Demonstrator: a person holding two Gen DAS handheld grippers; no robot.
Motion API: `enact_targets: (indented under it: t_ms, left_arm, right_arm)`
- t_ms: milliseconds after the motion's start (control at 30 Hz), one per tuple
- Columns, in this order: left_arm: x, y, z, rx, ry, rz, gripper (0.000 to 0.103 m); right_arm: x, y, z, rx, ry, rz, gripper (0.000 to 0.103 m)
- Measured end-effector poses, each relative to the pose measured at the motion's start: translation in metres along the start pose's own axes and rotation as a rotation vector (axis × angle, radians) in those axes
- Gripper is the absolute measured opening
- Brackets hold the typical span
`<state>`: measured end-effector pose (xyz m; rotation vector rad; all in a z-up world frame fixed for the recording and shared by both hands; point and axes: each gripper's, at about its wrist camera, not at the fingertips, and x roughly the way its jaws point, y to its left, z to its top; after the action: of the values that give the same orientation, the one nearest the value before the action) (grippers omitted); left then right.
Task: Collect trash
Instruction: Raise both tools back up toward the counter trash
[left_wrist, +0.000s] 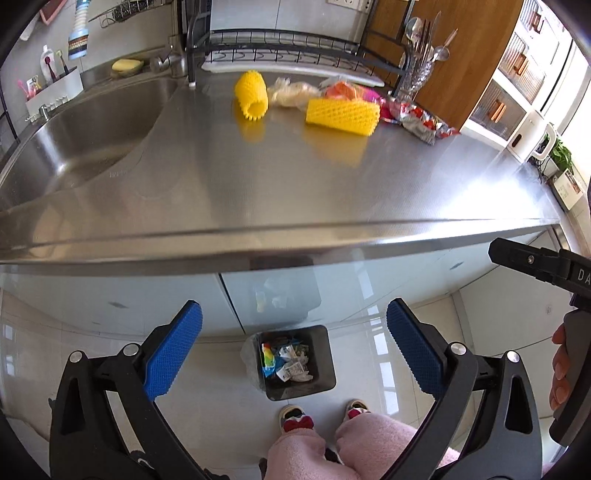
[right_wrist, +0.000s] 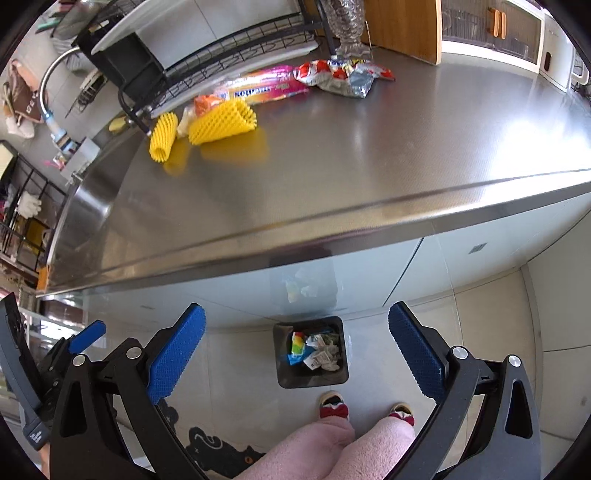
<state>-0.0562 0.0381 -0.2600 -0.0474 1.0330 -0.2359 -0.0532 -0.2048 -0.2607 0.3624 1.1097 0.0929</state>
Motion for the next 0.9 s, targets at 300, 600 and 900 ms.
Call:
enact_targets:
  t_ms: [300, 600, 900]
  left_arm:
    - [0.001, -0.013, 0.054, -0.018, -0.066, -0.014, 0.095]
    - [0.023, -0.036, 0.113, -0.013, -0.110, 0.003, 0.095]
    - [0.046, -0.051, 0.174, -0.018, -0.146, 0.005, 0.095]
  right_arm:
    - [-0.019, -0.011, 0.053, -0.010, -0.085, -0.024, 0.100]
    - [0.000, -0.031, 0.118, -0.034, -0.118, -0.031, 0.100]
    - [0.019, -0.042, 0.187, -0.084, -0.146, -0.030, 0.100]
